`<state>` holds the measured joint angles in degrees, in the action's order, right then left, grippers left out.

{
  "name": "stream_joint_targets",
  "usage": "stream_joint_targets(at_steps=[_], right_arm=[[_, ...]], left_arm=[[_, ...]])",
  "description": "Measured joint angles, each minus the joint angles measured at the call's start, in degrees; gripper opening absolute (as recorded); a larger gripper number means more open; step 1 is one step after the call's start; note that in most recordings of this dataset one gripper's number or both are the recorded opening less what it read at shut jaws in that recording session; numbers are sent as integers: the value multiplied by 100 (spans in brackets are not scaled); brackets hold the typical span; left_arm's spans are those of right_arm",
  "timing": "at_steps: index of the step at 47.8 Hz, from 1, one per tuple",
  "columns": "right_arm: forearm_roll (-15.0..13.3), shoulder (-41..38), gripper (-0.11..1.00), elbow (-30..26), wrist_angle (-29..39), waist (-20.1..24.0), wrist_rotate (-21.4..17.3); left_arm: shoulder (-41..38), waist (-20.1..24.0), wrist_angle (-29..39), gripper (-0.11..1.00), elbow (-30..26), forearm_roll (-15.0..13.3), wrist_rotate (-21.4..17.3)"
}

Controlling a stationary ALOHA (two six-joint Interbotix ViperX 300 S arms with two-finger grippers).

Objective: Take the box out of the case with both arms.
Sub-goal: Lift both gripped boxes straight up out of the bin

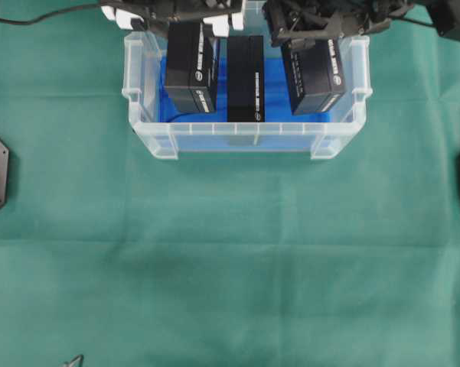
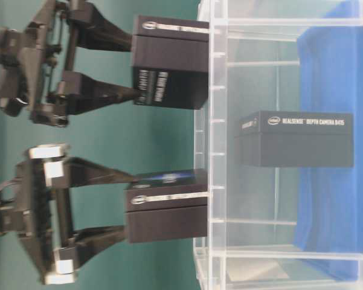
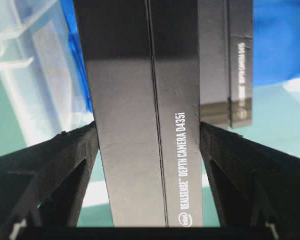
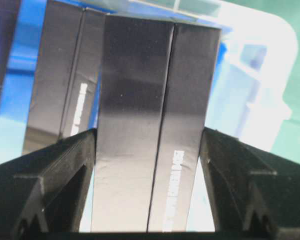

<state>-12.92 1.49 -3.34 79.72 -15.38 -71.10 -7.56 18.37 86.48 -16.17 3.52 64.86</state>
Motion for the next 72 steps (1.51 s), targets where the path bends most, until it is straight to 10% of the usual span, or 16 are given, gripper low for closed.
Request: stream_joint_targets(at_steps=[42,72], right_arm=[[-202,-26,67,-1775,1310,141,211],[-202,-114,67,-1846,1433,149,255]], left_arm=[[-316,-9,1512,64,-1960,53,-378],[-360,-9,1608,64,-2039,88,-413]])
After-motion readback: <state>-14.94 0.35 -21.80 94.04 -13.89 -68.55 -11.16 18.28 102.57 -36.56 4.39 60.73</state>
